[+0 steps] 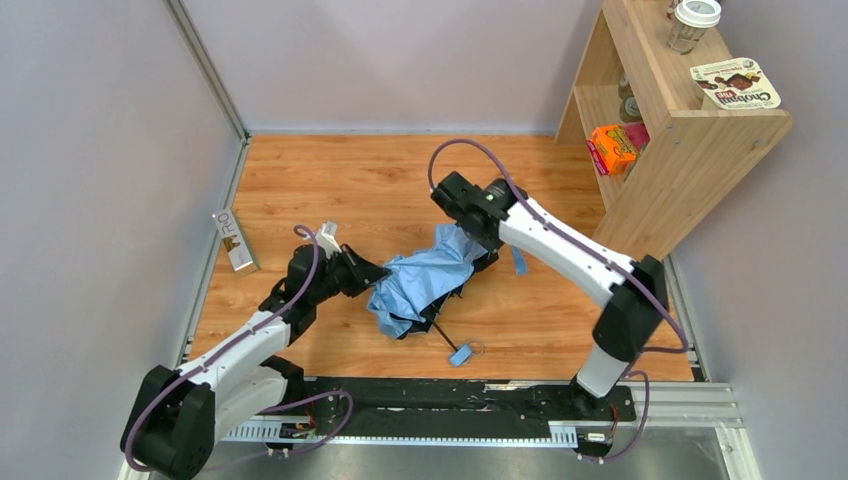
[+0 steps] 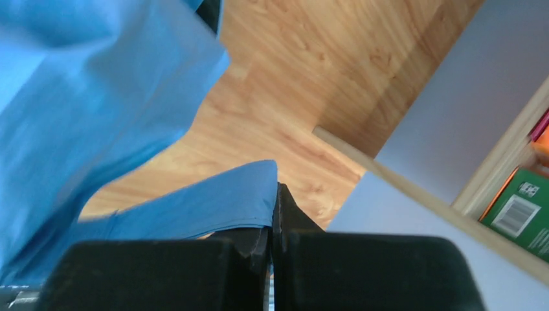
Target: Put away the umbrella
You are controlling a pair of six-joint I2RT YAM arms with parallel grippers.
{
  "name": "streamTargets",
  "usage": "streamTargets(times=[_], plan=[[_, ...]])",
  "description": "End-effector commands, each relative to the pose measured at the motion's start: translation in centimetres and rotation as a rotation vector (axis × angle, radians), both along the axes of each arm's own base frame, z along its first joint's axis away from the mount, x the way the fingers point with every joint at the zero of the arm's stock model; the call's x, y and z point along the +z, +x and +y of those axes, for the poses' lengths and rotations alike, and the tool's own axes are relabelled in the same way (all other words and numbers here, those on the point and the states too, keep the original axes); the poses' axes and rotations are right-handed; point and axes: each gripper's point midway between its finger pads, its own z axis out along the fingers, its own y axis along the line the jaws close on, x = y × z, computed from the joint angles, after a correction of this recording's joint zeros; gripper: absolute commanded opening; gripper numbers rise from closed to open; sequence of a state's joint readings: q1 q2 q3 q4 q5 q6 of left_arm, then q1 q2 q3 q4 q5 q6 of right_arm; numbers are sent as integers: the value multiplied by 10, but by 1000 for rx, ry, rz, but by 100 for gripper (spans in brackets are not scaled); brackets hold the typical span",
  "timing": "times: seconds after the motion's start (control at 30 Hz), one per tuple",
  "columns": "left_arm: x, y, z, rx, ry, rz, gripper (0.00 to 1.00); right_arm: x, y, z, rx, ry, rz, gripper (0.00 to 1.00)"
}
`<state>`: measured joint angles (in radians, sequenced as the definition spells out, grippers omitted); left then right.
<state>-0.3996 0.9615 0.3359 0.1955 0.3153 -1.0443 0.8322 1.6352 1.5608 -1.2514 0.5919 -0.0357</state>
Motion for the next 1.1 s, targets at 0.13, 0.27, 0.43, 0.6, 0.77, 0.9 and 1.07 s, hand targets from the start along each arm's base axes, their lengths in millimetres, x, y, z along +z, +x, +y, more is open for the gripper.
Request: streamTargets(times=[0.13,0.27,0.43,0.6,0.77,0.9,1.07], plan=[[20,5,-3,-3,-33,-53,0,-27,110,20,87,-12,76,2],[10,6,-1,35,-44,4,0,-73,140,26,162,-14,227,2],[-5,14,4,120,-54,92,0,-122,156,26,203,14,366,8],[-10,23,14,197,-16,122,0,-135,187,1,94,-48,277,32],[-13,23,20,262,-41,162,0,-68,219,-58,-235,-100,-33,70],[-9,23,20,269,-55,161,0,-11,174,-35,-274,132,-128,80],[-5,23,18,265,-70,167,0,21,72,94,185,514,-167,93]])
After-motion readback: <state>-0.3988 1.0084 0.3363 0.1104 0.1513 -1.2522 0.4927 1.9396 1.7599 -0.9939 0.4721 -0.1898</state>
